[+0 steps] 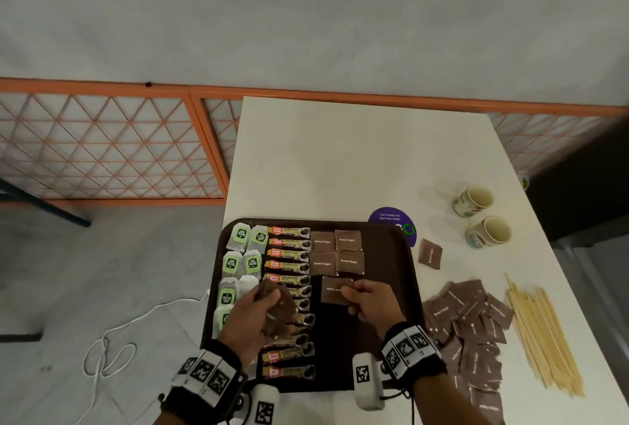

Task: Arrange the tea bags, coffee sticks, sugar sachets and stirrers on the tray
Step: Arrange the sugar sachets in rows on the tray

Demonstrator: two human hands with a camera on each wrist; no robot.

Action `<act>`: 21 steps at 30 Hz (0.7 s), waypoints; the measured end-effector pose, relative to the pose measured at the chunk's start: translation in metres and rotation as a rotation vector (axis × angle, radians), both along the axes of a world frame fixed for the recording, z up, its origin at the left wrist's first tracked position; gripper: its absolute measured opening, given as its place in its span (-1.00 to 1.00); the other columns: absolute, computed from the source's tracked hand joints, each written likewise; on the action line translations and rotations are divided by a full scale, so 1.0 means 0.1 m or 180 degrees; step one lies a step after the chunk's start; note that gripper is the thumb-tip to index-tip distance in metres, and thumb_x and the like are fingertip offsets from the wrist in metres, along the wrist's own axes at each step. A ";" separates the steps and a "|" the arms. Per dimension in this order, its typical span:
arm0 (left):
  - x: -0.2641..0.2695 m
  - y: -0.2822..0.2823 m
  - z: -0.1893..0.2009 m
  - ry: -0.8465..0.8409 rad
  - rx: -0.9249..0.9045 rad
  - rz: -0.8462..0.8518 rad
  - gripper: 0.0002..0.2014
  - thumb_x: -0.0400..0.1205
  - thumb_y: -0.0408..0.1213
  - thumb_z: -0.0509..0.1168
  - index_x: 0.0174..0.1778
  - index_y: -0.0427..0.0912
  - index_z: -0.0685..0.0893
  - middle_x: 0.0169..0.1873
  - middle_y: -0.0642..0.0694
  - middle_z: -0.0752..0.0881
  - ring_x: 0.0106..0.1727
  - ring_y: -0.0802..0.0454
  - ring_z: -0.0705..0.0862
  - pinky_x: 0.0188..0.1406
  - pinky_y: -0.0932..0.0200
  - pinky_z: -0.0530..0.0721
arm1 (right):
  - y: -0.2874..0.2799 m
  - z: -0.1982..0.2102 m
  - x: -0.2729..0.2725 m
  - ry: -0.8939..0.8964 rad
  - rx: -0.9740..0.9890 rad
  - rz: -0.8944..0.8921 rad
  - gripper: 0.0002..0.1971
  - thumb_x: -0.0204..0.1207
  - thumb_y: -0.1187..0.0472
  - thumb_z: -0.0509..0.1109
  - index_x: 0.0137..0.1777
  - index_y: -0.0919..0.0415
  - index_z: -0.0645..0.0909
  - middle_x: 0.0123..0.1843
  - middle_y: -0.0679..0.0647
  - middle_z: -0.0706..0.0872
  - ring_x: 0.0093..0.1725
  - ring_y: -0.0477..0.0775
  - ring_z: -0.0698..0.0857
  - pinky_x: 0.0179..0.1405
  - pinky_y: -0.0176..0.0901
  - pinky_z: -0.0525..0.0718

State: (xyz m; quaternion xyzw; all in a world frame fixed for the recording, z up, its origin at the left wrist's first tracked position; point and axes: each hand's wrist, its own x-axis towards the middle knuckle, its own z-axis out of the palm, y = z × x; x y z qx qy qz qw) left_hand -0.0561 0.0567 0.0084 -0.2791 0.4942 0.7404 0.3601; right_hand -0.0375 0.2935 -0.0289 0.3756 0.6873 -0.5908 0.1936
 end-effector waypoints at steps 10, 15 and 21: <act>-0.12 -0.15 0.20 -0.0280 0.0562 0.0310 -0.71 0.78 -0.29 0.09 0.34 -0.34 0.54 0.11 -0.54 0.74 0.07 -0.45 0.74 -0.27 -0.15 0.82 | -0.15 -0.08 -0.14 -0.0115 0.0759 0.0402 -0.82 0.43 0.20 0.61 -0.19 0.33 0.74 -0.37 0.13 0.81 -0.55 -0.03 0.69 -0.56 -0.32 0.59; -0.10 -0.12 0.23 -0.0264 0.0501 0.0132 -0.69 0.76 -0.37 0.09 0.39 -0.36 0.54 0.14 -0.57 0.71 0.12 -0.45 0.74 -0.19 -0.18 0.82 | -0.13 -0.05 -0.12 -0.0177 0.1158 0.0483 -0.71 0.34 0.05 0.66 -0.30 0.20 0.65 -0.31 0.12 0.81 -0.46 0.01 0.71 -0.44 -0.20 0.70; -0.08 0.00 0.29 -0.0065 0.0287 -0.0117 -0.72 0.76 -0.43 0.11 0.34 -0.34 0.59 0.13 -0.55 0.72 -0.03 -0.35 0.80 -0.28 -0.08 0.82 | -0.07 0.06 -0.09 0.0126 0.1677 0.0973 -0.78 0.44 -0.07 0.54 -0.11 -0.01 0.59 -0.08 -0.05 0.72 0.00 0.02 0.71 0.03 -0.02 0.72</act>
